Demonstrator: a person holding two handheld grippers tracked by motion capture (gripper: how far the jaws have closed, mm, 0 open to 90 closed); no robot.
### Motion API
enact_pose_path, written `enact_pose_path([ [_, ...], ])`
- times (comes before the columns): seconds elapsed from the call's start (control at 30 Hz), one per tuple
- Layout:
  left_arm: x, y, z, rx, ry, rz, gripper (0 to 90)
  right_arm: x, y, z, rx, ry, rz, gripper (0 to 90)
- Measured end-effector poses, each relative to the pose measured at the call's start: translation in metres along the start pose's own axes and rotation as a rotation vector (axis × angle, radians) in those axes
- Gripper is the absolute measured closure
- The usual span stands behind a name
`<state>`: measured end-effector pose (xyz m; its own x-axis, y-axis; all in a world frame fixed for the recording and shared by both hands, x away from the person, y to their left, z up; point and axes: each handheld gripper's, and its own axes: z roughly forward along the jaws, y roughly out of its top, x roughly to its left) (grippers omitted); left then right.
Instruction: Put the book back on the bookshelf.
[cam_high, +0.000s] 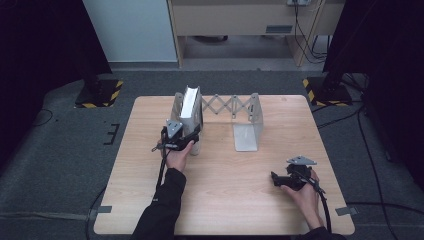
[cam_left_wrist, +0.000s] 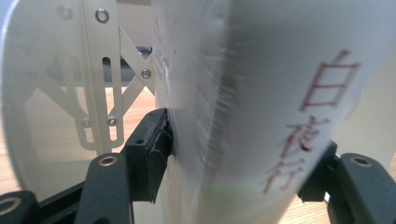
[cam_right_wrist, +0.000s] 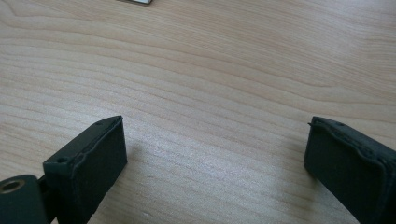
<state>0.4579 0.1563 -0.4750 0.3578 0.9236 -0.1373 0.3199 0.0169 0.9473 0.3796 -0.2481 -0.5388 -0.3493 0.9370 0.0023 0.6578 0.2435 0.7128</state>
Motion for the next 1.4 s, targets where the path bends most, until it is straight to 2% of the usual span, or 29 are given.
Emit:
enact_pose_path([
  [0.1,0.000,0.003,0.003,0.023,0.010,0.012,39.4,0.000,0.000,0.000,0.000,0.001,-0.001,6.0],
  [0.3,-0.001,0.002,0.001,0.017,0.000,0.019,38.4,0.000,0.000,0.000,0.000,0.001,-0.002,6.0],
  [0.5,-0.001,-0.003,-0.014,0.028,-0.028,0.041,37.9,0.000,0.000,0.000,0.001,0.002,-0.001,6.0],
  [0.6,-0.001,-0.007,-0.023,0.031,-0.041,0.029,42.2,0.000,0.000,0.000,0.000,0.001,-0.001,6.0],
  [0.63,-0.001,-0.007,-0.024,0.050,-0.034,0.045,43.1,0.000,0.000,0.000,-0.004,-0.002,-0.001,6.0],
  [0.7,-0.003,-0.006,-0.025,0.057,-0.030,0.049,44.4,0.000,0.000,0.000,-0.004,-0.001,-0.001,6.0],
  [0.87,-0.005,-0.006,-0.023,0.049,-0.010,0.034,45.5,0.000,0.000,0.000,0.000,0.001,-0.001,6.0],
  [1.13,-0.003,-0.008,-0.017,0.019,-0.006,0.023,45.3,0.000,0.000,0.000,0.000,0.001,-0.001,6.0],
  [1.33,-0.003,-0.007,-0.021,0.035,-0.023,0.034,43.9,0.000,0.000,0.000,0.000,0.001,-0.001,6.0],
  [1.4,-0.004,-0.005,-0.028,0.059,-0.051,0.042,39.8,0.000,0.000,0.000,-0.002,0.000,-0.001,6.0],
])
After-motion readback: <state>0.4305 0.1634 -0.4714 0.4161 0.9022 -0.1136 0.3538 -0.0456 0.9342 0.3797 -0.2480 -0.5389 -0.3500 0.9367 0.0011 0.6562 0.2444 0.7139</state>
